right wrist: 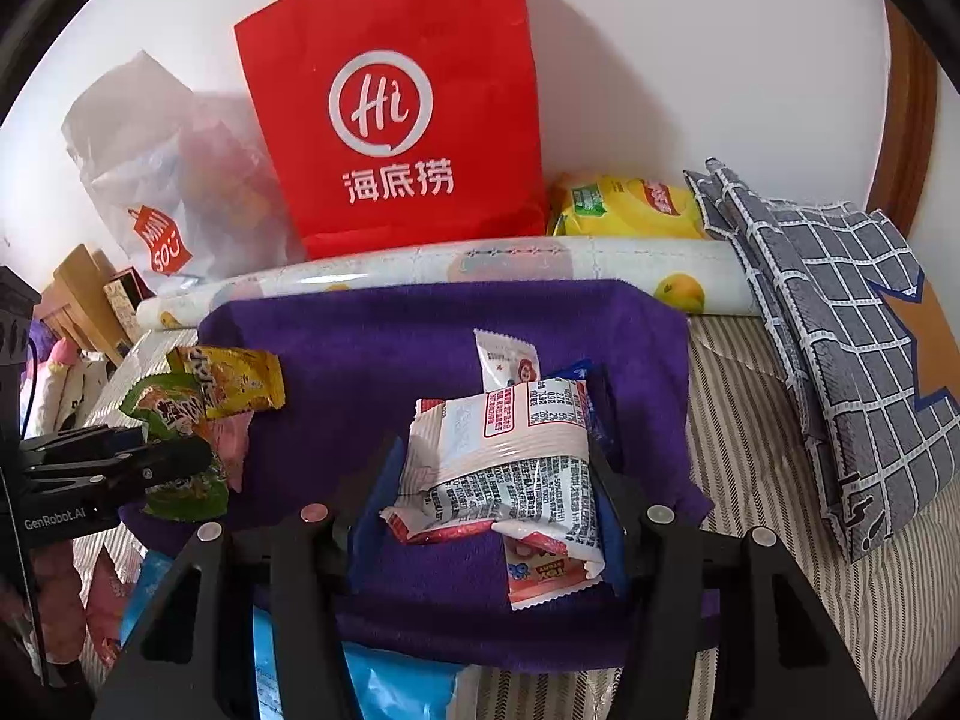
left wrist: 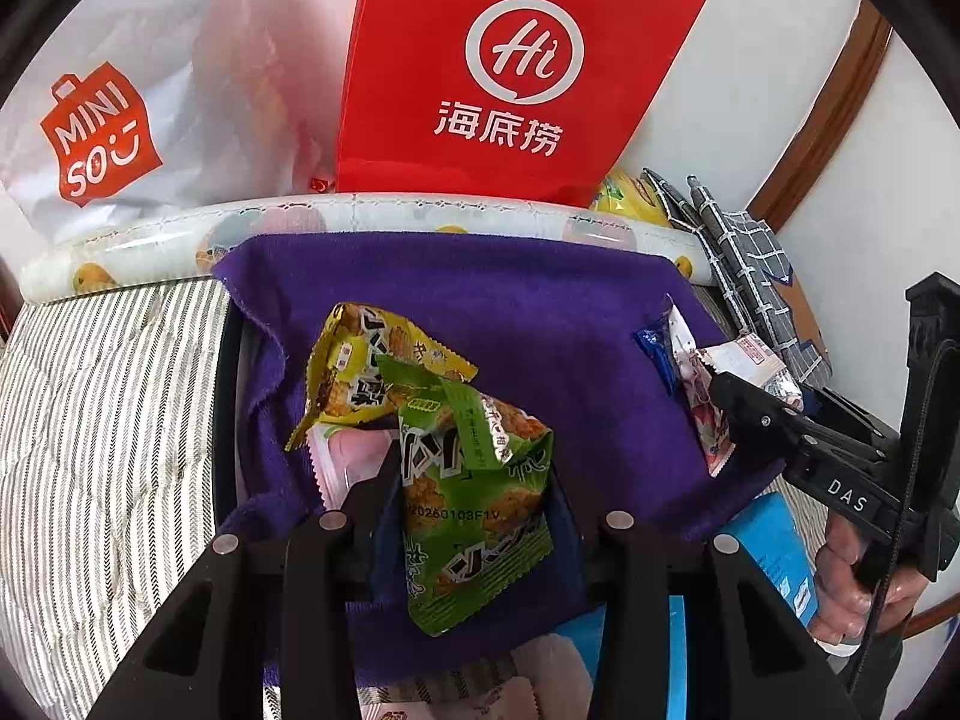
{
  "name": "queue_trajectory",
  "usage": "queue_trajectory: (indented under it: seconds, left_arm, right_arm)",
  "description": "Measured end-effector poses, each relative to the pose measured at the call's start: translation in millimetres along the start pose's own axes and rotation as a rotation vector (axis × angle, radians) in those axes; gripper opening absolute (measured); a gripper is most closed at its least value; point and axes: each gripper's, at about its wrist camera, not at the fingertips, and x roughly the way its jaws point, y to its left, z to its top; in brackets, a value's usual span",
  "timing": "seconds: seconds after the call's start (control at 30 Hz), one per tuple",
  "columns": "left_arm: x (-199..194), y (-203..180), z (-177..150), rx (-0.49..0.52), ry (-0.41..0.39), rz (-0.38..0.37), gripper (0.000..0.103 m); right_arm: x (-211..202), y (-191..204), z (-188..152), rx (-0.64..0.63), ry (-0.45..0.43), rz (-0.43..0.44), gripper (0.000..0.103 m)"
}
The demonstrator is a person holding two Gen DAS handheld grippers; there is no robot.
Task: Organize snacks
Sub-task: 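Lower both packets onto the purple towel and open both tools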
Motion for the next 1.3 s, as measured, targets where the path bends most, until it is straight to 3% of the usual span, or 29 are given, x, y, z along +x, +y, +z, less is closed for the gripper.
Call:
queue_trajectory:
  seconds: [0.37, 0.43, 0.5, 0.67, 0.83, 0.97, 1.03, 1.3]
  left_arm:
    - [-3, 4, 0, -0.025, -0.007, 0.008, 0.041]
    - [-4, 6, 0, -0.033, -0.007, -0.001, 0.043]
    - [-7, 6, 1, -0.036, -0.013, -0.003, 0.056]
    - [-15, 6, 2, -0.040, -0.044, 0.004, 0.066]
    - [-17, 8, 3, -0.051, -0.052, 0.023, 0.067]
    - [-14, 12, 3, -0.073, -0.038, 0.035, 0.068]
    - [-13, 13, 4, -0.081, -0.029, 0.049, 0.069]
    - [-16, 13, 4, -0.073, -0.041, 0.070, 0.073]
  right_arm:
    - [-4, 2, 1, -0.005, 0.000, -0.006, 0.060]
    - [-3, 3, 2, -0.005, 0.012, -0.006, 0.061]
    - [-4, 4, 2, -0.008, 0.006, -0.004, 0.064]
    - [-14, 6, 3, -0.024, -0.040, -0.001, 0.072]
    - [-24, 7, 4, -0.025, -0.082, -0.009, 0.083]
    - [-26, 3, 4, 0.006, -0.113, -0.083, 0.093]
    - [-25, 2, 7, 0.017, -0.107, -0.116, 0.093]
    - [-30, -2, 3, -0.004, -0.150, -0.108, 0.093]
